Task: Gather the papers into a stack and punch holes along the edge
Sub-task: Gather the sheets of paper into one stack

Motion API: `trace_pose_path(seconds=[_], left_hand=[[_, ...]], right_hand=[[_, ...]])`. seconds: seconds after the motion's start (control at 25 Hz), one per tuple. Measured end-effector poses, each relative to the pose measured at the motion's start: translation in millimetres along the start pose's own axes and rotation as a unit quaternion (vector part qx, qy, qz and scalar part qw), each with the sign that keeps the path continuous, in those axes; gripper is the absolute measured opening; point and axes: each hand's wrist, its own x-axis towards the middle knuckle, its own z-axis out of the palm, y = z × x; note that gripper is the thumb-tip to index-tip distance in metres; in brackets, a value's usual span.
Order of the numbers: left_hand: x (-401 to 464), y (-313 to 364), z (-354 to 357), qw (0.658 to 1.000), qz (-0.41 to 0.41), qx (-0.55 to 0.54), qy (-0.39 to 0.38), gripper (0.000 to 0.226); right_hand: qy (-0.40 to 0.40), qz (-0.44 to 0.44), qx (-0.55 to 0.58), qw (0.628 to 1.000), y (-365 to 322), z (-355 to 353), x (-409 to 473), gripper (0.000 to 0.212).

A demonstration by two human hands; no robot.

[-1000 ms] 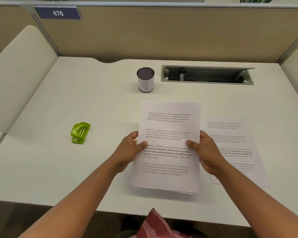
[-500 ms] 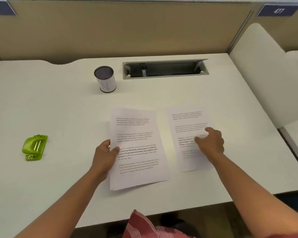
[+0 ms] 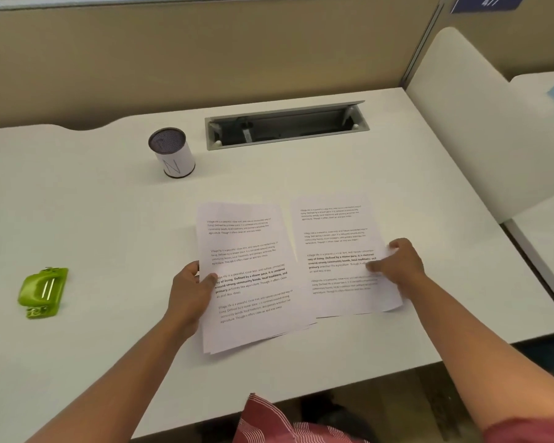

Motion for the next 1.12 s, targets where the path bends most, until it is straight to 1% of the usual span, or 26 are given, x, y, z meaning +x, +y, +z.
trace_pose_path(seconds=[0.08,0.12,0.2,0.4,0.52,0.68,0.84,1.0,1.12], left_hand=[[0.8,0.1,-0.4,1.0,0.002,0.005,0.003,0.025],[1.5,-0.2,-1.3,1.0,0.002,0.008,0.004,0.025],[3.1,0.2,-4.2,1.0,0.003,0.011,0.008,0.025],[10.0,5.6,-19.5,1.0,0.007,0.002,0.03,0.027],[12.7,7.9,-27.9,0.999,0.008,-0.006,0.037,0.028],[13.0,11.2,-31.2,0.999,-0.013,-0.043,-0.005,0.026],[2.8,21.6,-21.3,0.992,-0.031,-0.103,-0.06,0.028],[-9.1,34.1,-12.0,0.985,-0.037,-0.142,-0.093,0.03],[-13.2,40.0,-14.5,0.982,-0.025,-0.16,-0.095,0.03]], right_hand=[[-0.01,-0.016,0.03,0.999,0.4,4.7,2.6,0.03],[-0.015,-0.024,0.036,0.999,-0.6,6.7,3.1,0.019],[-0.019,-0.044,0.059,0.997,-5.8,7.0,0.9,0.009],[-0.014,-0.109,0.089,0.99,-31.7,-5.8,-8.3,0.018],[-0.033,-0.122,0.114,0.985,-43.2,-9.4,-7.2,0.019],[-0.121,-0.1,0.202,0.967,-55.9,1.6,-17.3,0.016],[-0.207,-0.096,0.247,0.942,-65.2,31.3,-45.7,0.018],[-0.256,-0.073,0.284,0.921,-71.5,60.1,-69.1,0.021],[-0.289,-0.065,0.322,0.899,-78.4,69.4,-79.3,0.029]])
